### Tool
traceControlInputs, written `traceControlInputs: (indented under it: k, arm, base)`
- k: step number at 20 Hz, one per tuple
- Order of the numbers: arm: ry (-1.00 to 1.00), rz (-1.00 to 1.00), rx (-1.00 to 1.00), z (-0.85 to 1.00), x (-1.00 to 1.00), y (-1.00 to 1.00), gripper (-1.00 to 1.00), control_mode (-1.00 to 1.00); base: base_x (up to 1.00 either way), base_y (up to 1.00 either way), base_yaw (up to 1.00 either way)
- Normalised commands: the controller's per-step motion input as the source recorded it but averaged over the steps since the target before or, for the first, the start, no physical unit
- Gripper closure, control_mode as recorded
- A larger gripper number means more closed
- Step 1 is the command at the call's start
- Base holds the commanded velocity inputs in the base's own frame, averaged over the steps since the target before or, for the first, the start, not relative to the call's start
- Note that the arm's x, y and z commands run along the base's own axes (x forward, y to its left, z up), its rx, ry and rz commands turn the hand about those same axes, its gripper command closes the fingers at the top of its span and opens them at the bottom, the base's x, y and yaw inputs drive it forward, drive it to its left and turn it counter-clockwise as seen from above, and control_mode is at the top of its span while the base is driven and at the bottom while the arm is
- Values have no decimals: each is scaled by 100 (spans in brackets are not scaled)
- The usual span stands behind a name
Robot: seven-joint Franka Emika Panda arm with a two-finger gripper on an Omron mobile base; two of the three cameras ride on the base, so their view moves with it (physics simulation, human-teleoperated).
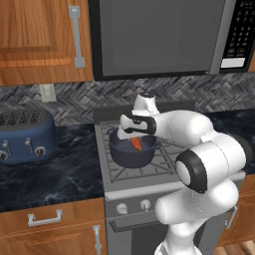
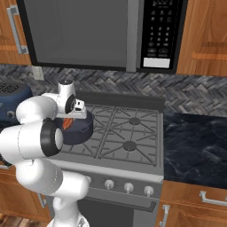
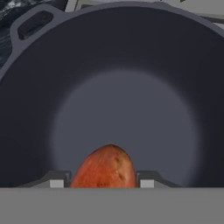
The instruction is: Turn on the burner for the pot on the stove. Wait thirty seconds for the pot to heat up. Then add the sweet potato to the pot.
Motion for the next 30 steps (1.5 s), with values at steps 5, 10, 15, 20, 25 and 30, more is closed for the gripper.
traceControlInputs:
  k: [5, 10, 15, 20, 25, 30]
  arm:
    - [0, 0, 0, 0, 0, 0, 100, -100]
    - [0, 0, 0, 0, 0, 0, 100, -100]
    - [0, 0, 0, 0, 0, 0, 100, -100]
    - [0, 0, 0, 0, 0, 0, 100, -100]
    - [0, 0, 0, 0, 0, 0, 100, -100]
    - [0, 0, 0, 0, 0, 0, 100, -100]
  base:
    - [0, 0, 0]
    - [0, 0, 0]
    - [0, 0, 0]
    - [0, 0, 0]
    - [0, 0, 0]
    - [0, 0, 0]
